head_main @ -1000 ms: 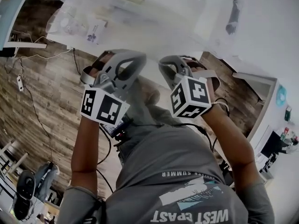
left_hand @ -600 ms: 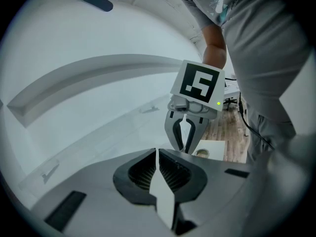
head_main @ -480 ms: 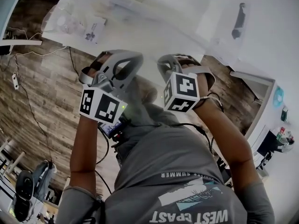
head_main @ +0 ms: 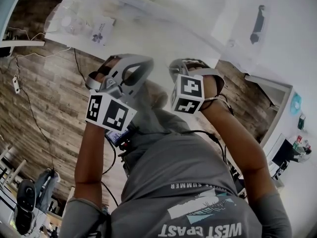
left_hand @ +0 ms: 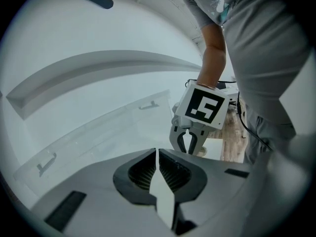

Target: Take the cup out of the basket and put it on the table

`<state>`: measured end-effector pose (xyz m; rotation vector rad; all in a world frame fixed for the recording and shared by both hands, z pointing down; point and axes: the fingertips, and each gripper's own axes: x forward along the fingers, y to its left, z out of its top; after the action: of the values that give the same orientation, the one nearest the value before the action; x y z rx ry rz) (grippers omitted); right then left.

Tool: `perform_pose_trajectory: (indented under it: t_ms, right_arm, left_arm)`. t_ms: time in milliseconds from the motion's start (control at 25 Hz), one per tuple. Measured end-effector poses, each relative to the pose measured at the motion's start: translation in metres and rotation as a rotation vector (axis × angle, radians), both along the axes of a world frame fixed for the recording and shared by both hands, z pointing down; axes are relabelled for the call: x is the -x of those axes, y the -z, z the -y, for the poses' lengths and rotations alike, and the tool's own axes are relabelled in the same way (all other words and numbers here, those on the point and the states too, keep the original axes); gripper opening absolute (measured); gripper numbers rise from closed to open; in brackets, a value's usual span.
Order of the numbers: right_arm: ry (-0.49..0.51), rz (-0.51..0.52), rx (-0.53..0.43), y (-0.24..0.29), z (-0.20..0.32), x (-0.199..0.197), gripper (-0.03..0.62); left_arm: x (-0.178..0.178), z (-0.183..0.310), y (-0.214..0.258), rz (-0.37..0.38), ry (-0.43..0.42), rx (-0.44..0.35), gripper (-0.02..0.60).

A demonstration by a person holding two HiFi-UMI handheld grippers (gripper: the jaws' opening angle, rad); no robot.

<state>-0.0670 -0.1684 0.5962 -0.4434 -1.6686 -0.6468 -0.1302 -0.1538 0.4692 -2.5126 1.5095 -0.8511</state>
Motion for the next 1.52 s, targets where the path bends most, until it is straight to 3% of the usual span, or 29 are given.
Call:
perform_pose_trajectory:
  t_ms: [360,1040,1280,1520]
  right_arm:
    - [-0.035,0.008,0.031,-0.007,0.003,0.0,0.032]
    - [0.027,0.015,0.032,-0.015,-0.009,-0.007,0.052]
    - [0.025,0.027,0.049,-0.015,-0.014,-0.009,0.106]
    - [0.003,0.091,0.038,0.001,-0.012,-0.008,0.114]
  left_arm:
    - [0.002,0.004,0.003,-0.003,-0.004,0.006,0.017]
    - [-0.004,0.004,0.001,0.002,-0.005,0.017,0.017]
    - [-0.005,0.002,0.001,0.004,-0.003,0.017,0.017]
    - [-0.007,0.0,0.008,0.012,-0.002,0.011,0.017]
